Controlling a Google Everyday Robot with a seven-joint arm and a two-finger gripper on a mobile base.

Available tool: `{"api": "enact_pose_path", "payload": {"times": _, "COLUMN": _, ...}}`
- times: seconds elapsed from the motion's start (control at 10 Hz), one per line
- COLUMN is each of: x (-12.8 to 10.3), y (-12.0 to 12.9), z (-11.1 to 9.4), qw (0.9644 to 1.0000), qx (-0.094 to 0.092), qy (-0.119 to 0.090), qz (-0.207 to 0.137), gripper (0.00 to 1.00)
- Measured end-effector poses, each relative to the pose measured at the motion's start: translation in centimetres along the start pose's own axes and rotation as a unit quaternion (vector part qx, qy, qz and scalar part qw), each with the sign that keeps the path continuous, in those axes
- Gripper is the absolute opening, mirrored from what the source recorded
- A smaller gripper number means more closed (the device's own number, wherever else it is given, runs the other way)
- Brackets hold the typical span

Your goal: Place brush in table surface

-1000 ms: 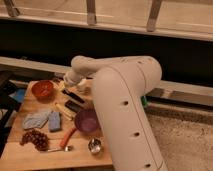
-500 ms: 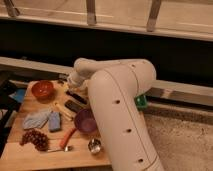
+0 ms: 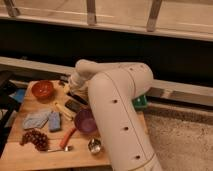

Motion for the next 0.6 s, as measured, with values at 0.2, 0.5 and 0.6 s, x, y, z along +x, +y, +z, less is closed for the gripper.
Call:
{"api": "enact_pose_path", "payload": {"times": 0.2, "x": -0.4, "y": 0.8, "z": 0.7, "qw": 0.9999, "qx": -0.009, "qy": 0.0, "qz": -0.007, "gripper": 0.8}}
{"api": "enact_pose_path", "payload": {"times": 0.5, "x": -0.6, "y": 1.6, "z": 0.9, "qw": 0.9997, "qx": -0.018, "qy": -0.001, "qz": -0.014, "gripper": 0.8}}
{"api": "enact_pose_path", "payload": {"times": 0.6, "x": -0.6, "y": 2.0, "z": 0.7, "qw": 0.9996, "qx": -0.022, "qy": -0.004, "qz": -0.015, "gripper": 0.8}}
